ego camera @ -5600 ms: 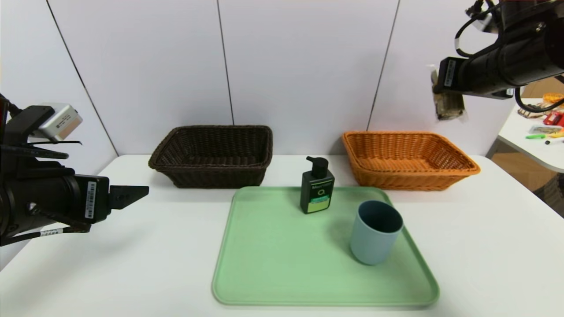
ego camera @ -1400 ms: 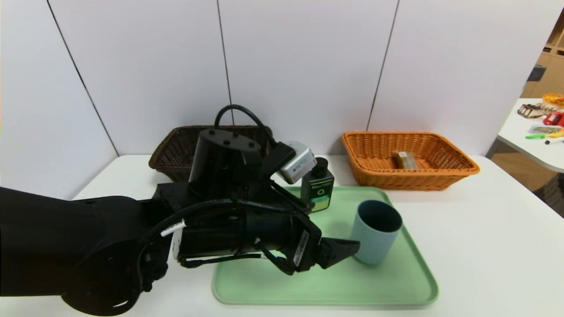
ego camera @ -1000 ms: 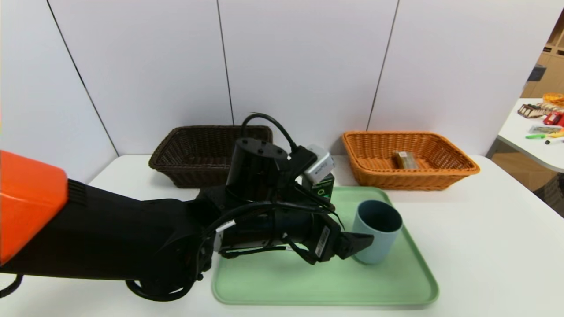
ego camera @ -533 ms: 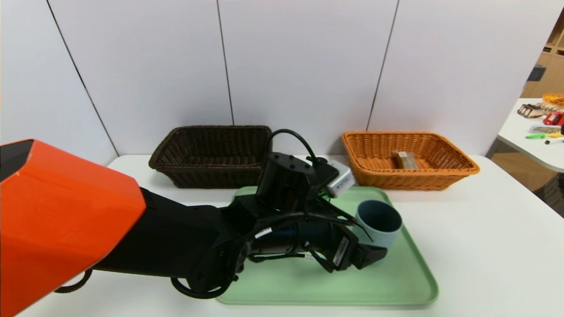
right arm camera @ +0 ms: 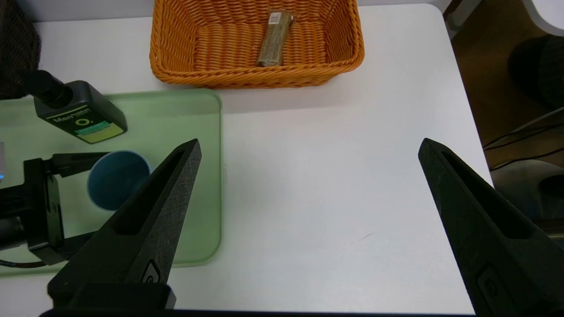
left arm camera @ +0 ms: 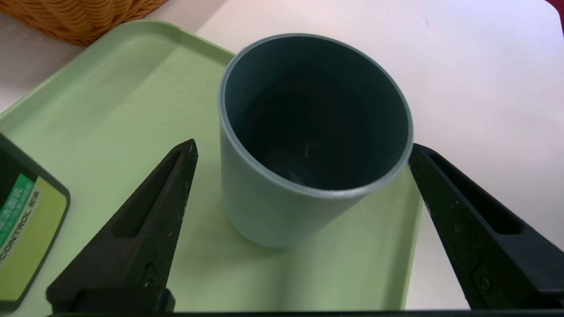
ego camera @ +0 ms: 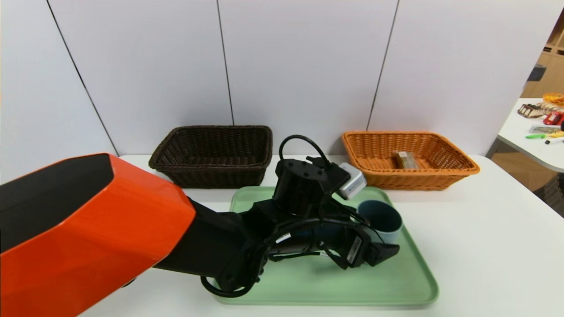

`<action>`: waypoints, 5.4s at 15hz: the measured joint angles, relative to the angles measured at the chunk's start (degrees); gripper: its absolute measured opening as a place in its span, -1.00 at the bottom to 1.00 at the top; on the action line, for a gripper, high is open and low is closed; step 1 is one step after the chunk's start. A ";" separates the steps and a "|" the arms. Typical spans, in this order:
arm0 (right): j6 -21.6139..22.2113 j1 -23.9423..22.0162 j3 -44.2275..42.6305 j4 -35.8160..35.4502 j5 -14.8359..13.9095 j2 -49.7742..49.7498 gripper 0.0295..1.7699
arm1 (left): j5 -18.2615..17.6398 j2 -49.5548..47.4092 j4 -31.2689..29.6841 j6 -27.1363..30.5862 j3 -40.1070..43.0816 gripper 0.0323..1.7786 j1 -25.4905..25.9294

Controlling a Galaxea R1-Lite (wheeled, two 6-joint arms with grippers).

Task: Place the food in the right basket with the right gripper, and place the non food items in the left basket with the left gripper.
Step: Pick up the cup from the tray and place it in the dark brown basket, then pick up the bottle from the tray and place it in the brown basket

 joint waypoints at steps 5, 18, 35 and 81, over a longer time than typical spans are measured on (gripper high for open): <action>0.07 -0.05 -0.09 -0.02 0.00 0.02 0.92 | 0.02 4.13 -2.22 -0.48 -1.73 0.90 -0.37; 0.07 -0.02 0.09 -0.02 0.79 0.15 0.92 | 0.37 7.22 -2.16 -0.67 -5.49 0.90 -0.52; -0.15 0.00 1.62 0.06 0.85 0.41 0.92 | 5.01 -5.02 6.02 -3.93 -6.55 0.28 -0.39; -0.04 0.69 4.35 -0.11 2.97 2.68 0.92 | 35.22 1.35 60.01 -7.70 -46.67 0.71 35.06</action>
